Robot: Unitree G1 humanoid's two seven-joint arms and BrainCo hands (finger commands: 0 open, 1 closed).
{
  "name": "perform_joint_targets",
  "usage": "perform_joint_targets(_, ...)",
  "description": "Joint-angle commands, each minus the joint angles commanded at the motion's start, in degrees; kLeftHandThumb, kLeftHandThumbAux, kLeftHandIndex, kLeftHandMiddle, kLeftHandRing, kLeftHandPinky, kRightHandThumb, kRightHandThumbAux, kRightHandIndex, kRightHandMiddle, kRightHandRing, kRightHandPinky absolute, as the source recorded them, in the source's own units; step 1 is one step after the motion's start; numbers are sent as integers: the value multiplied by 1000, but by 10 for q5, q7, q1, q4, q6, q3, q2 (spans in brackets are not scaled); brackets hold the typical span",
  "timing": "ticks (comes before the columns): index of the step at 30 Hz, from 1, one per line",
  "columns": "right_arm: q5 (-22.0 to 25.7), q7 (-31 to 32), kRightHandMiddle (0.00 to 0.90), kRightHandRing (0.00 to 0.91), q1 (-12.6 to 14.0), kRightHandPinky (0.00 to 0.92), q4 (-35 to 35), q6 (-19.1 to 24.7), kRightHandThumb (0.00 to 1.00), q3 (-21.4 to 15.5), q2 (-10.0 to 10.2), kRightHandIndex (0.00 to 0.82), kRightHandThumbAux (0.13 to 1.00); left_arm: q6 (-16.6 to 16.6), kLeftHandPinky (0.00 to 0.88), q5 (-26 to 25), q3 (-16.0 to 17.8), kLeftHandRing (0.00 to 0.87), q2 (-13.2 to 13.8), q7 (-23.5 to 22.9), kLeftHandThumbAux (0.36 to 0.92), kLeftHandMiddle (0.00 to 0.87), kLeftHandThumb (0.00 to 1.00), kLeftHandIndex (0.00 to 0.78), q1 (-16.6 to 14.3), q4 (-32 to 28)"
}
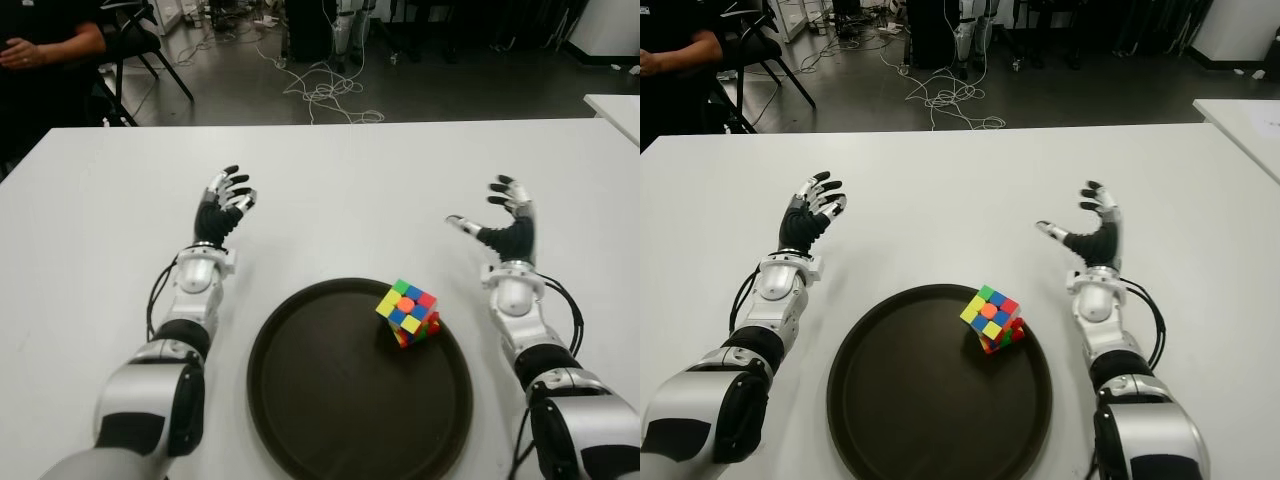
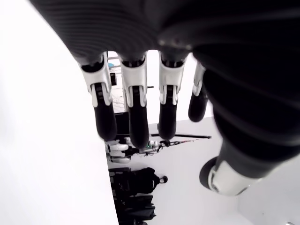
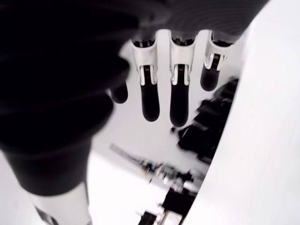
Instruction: Pick up the Rubik's Cube and put it in the plate
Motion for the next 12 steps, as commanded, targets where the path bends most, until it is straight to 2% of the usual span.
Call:
perform_joint_targets(5,30,24,281,259,12,254,-17,10,144,-17,12,228,888,4,196,1,-2,210,1,1,705,220,202,150,3,0)
perform_joint_targets(12,33,33,282,270,16,276,-20,18,165,-21,17,220,881,1,209,6,-8,212,4,0,705,221,198,145,8,0)
